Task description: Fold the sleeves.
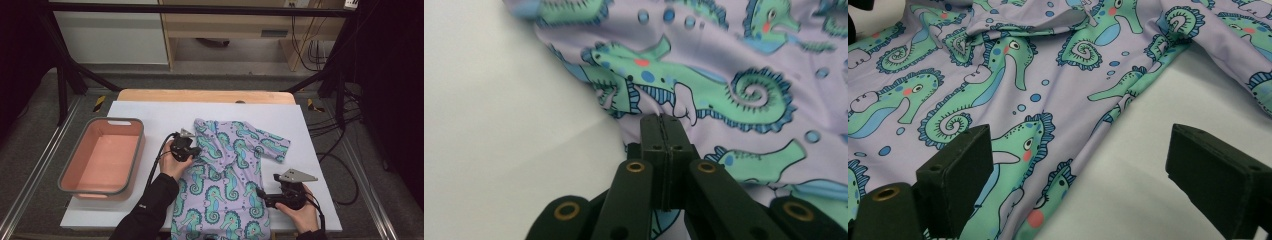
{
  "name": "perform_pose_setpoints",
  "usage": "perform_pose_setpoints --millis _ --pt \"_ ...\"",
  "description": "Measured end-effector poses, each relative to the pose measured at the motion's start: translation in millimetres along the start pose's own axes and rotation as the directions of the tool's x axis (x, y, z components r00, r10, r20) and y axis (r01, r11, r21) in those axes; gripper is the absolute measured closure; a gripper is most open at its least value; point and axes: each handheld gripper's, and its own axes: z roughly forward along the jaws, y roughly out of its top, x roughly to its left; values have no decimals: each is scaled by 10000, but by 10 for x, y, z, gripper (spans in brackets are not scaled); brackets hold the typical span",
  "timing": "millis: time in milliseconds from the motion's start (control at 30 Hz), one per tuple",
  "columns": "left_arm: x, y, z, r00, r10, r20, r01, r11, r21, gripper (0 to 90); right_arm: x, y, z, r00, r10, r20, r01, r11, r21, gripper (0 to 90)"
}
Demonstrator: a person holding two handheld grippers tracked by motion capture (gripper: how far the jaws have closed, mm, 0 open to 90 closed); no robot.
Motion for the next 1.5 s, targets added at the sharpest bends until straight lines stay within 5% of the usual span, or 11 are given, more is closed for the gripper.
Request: perform_pose_setpoints --millis 133,267,367,500,600,700,900,1033,1200,1400,1500 --pt "186 26 -178 9984 -234 -515 224 9996 -189 900 1 -2 6 10000 11 2 -11 10000 33 122" --pt "314 -82 -203 9960 -350 -822 361 9993 111 900 6 0 9 10000 22 22 -22 10000 26 122" --pt "355 -168 -184 9964 -650 -543 649 9979 -35 886 2 1 7 10000 30 32 -30 10000 25 122" --pt "310 -141 -168 9967 -803 -150 791 9944 -703 568 5 -1 16 10000 13 22 -13 10000 68 122" --pt "237 -103 -152 9981 -611 33 611 9948 -812 514 6 -1 12 10000 9 28 -9 10000 42 122" --pt "184 -112 -89 9991 -196 -371 187 9995 -266 549 4 -1 10 10000 25 29 -25 10000 53 123" --pt "190 -158 -55 9961 211 -852 -171 9987 479 797 5 1 8 10000 11 12 -11 10000 20 123" --pt "242 -153 -123 9855 239 -1679 -147 9983 560 872 3 -2 7 10000 26 22 -26 10000 46 123" --pt "358 -205 -142 9882 -529 -1436 586 9976 361 879 4 -1 12 10000 -5 14 5 10000 48 124" --pt "315 -203 -178 9937 -388 -1049 406 9991 148 862 -5 2 5 10000 -18 51 18 10000 -6 124" --pt "292 -226 -258 9970 -419 -648 410 9990 -149 734 -10 12 -6 10000 7 81 -6 10000 -75 124"
